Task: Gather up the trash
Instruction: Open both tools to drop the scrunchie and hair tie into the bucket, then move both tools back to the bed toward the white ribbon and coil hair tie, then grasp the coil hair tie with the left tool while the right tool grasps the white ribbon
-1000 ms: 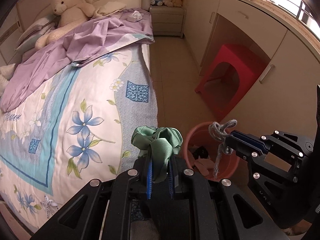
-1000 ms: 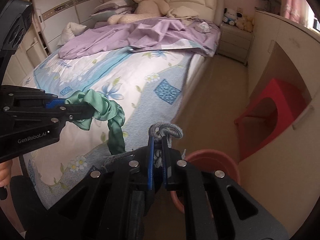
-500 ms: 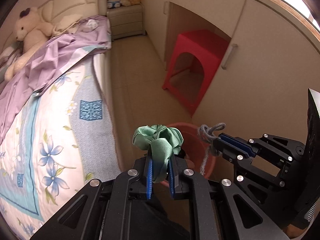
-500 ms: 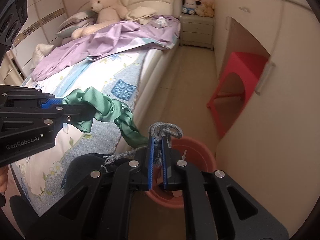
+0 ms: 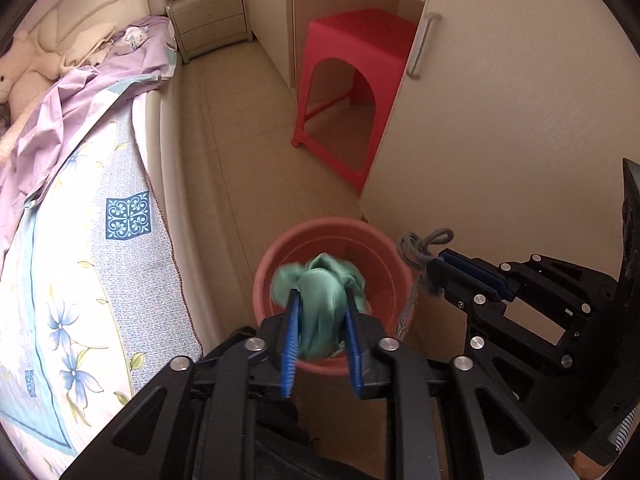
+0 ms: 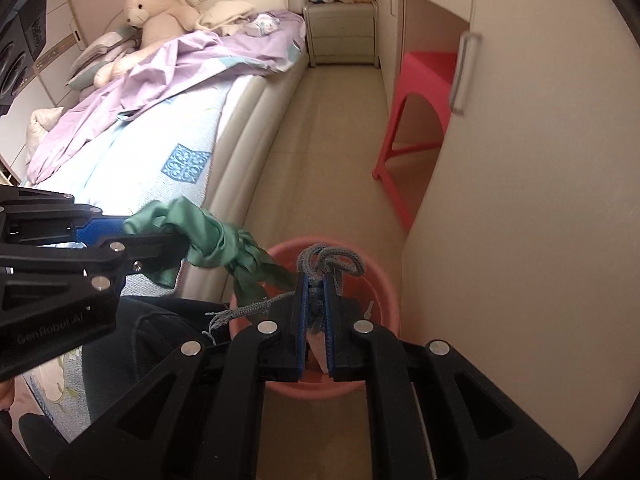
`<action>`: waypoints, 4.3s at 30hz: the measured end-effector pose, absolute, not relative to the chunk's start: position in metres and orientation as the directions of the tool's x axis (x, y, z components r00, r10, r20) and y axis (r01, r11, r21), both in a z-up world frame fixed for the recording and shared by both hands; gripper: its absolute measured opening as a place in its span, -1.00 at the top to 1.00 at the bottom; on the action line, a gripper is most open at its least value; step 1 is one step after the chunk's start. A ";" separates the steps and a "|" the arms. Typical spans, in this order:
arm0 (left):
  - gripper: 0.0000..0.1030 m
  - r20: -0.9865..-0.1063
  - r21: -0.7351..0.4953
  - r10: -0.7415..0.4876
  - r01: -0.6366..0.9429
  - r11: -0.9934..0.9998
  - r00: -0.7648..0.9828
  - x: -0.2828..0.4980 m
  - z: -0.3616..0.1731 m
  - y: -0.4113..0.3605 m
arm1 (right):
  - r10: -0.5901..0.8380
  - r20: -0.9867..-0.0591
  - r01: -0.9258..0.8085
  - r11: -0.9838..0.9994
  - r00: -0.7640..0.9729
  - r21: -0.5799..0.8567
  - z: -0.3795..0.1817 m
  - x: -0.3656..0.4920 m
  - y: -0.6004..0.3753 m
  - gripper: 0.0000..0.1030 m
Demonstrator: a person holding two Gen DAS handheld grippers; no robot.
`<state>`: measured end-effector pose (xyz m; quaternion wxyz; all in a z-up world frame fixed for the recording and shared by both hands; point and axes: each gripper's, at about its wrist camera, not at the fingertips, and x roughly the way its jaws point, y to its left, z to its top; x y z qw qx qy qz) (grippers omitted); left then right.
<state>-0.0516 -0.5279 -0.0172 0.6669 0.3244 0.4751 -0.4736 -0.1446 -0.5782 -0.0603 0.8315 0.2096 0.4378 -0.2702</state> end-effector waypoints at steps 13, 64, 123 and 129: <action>-0.32 -0.934 0.024 -0.314 0.905 0.424 0.171 -0.026 -0.023 -0.511 | -0.218 -0.866 0.614 0.780 0.449 0.122 -0.087 -0.130 -0.578 0.77; -0.90 -0.878 -0.033 -0.189 0.340 0.940 0.439 0.097 0.012 -0.139 | 0.064 -0.809 -0.005 0.997 0.585 0.074 -0.018 0.052 -0.279 -0.10; -0.85 -0.973 -0.040 -0.027 -0.053 0.998 0.227 0.149 -0.162 0.127 | 0.188 -0.912 -0.347 0.936 0.365 0.055 -0.120 0.186 -0.052 -0.10; -0.22 -0.974 -0.094 -0.085 -0.031 0.995 0.212 0.151 -0.166 0.120 | 0.186 -0.917 -0.344 0.937 0.354 0.057 -0.129 0.194 -0.051 -0.10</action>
